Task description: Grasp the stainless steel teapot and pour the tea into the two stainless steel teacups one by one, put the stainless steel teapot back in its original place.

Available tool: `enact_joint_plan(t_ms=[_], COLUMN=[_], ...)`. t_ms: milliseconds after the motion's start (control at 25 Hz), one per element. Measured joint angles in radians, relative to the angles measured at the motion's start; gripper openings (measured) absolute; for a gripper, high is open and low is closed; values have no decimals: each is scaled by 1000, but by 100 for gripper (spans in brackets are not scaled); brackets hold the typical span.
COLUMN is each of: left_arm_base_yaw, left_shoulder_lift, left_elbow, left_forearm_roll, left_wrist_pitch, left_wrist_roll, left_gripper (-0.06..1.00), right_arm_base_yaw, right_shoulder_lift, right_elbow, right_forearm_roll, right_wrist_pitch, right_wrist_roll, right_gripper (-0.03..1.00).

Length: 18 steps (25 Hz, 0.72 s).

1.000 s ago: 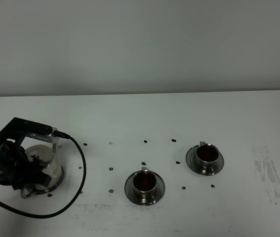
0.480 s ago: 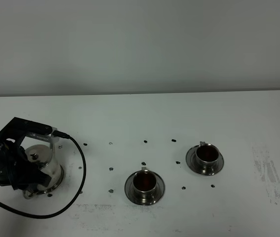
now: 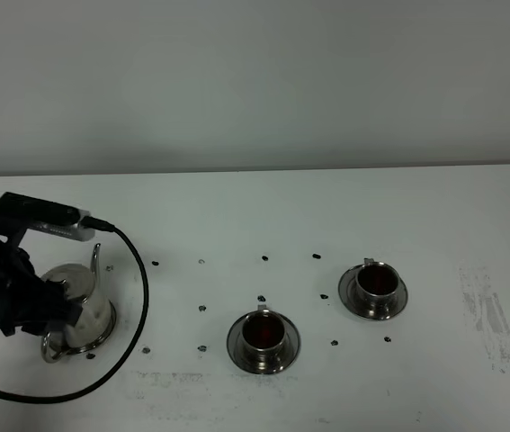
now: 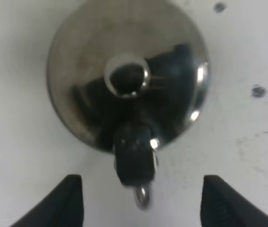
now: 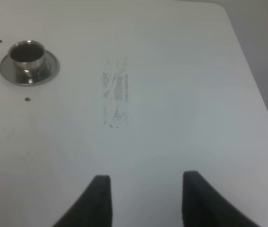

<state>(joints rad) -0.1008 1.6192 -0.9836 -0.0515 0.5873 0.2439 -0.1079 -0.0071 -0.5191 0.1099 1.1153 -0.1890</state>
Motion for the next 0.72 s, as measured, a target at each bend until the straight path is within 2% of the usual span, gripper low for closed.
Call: enact_joint_plan(t_ms=[240,720], left_arm_base_yaw=[0,0], left_shoulder_lift=[-250,-735], left_elbow=[0,0], left_forearm_roll=[-8,-8], left_wrist_pitch=[68,87], left_wrist_roll=[0,1], left_gripper=[54,54], right_arm_base_yaw=[0,0], right_shoulder_lift=[0,0], right_elbow=[0,0], right_forearm_roll=[0,0], right_wrist_pitch=[0,0], right_wrist_roll=[0,1], right_gripper=[34,34])
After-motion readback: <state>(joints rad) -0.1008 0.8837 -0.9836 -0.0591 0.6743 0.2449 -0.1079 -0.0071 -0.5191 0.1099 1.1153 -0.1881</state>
